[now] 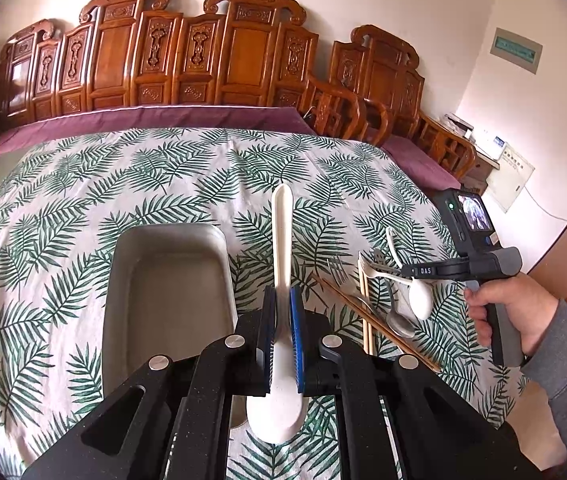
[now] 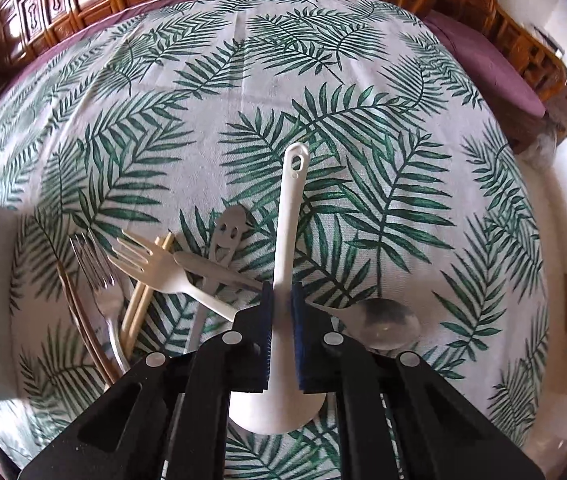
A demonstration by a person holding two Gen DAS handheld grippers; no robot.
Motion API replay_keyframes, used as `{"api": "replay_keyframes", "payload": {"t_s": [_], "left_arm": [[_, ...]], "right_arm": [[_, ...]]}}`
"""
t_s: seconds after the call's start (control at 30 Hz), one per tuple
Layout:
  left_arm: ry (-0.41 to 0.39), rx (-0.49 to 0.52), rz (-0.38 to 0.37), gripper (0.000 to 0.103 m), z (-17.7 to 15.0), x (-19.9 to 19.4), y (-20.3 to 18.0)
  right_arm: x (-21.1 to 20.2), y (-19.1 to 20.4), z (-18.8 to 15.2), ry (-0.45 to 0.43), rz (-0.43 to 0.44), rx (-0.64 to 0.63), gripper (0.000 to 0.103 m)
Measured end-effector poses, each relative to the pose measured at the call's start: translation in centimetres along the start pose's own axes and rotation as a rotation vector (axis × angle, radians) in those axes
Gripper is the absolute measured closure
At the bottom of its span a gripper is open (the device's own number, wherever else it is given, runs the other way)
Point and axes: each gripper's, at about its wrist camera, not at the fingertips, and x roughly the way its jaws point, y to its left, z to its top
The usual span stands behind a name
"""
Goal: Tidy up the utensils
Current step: 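Drop the small spoon into the grey tray with the left gripper while the right carries the large spoon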
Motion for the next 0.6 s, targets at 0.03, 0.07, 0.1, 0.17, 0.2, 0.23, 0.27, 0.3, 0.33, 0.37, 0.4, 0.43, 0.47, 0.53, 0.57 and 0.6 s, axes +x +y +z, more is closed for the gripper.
{"api": "replay_keyframes", "payload": {"t_s": [0.03,0.07,0.1,0.17,0.2,0.23,0.27,0.3,0.33,0.37,0.4,0.43,0.47,0.53,0.57,0.6], "left_arm": [[-0.001,0.001,0.002,0.096,0.0,-0.1,0.1],[-0.002,0.002,0.004,0.096,-0.1,-0.1,0.2],[-0.002,0.003,0.006,0.097,-0.1,-0.1,0.2],[-0.001,0.001,0.013,0.097,-0.2,-0.2,0.7],[-0.001,-0.001,0.019,0.097,-0.1,-0.2,1.1],[-0.001,-0.002,0.026,0.096,-0.1,-0.2,1.5],[-0.001,-0.004,0.033,0.096,-0.1,-0.2,1.9],[0.0,-0.007,0.039,0.096,-0.1,-0.1,2.3],[0.002,-0.012,0.049,0.096,0.0,0.0,2.8],[0.004,-0.015,0.061,0.096,0.0,0.1,3.4],[0.007,-0.017,0.073,0.096,0.0,0.3,4.0],[0.01,-0.019,0.083,0.096,0.1,0.4,4.3],[0.015,-0.021,0.095,0.096,0.1,0.7,4.9],[0.032,-0.03,0.107,0.096,0.1,1.2,5.8],[0.039,-0.035,0.111,0.096,0.1,1.4,6.3],[0.046,-0.042,0.115,0.096,0.0,1.7,6.7]], "right_arm": [[-0.2,-0.3,-0.2,-0.005,0.007,0.006,0.093],[-0.5,-0.4,-0.4,-0.012,0.015,0.008,0.093],[-0.8,-0.5,-0.5,-0.018,0.024,0.004,0.093],[-1.7,-0.6,-0.7,-0.035,0.039,-0.002,0.093],[-2.2,-0.6,-0.6,-0.044,0.044,-0.007,0.093],[-2.6,-0.4,-0.5,-0.049,0.048,-0.011,0.093],[-3.4,-0.2,-0.5,-0.062,0.06,-0.02,0.093],[-3.9,0.0,-0.4,-0.071,0.065,-0.029,0.093],[-4.4,0.3,-0.3,-0.079,0.07,-0.037,0.093],[-5.1,0.7,-0.2,-0.092,0.081,-0.049,0.093],[-5.8,1.2,-0.1,-0.106,0.092,-0.063,0.093],[-6.4,1.6,-0.1,-0.114,0.1,-0.074,0.093],[-7.1,2.4,0.0,-0.127,0.11,-0.093,0.093],[-8.2,3.9,0.1,-0.146,0.131,-0.124,0.093],[-8.8,4.9,0.1,-0.156,0.144,-0.143,0.093],[-9.3,5.8,0.1,-0.166,0.158,-0.162,0.093]]}}
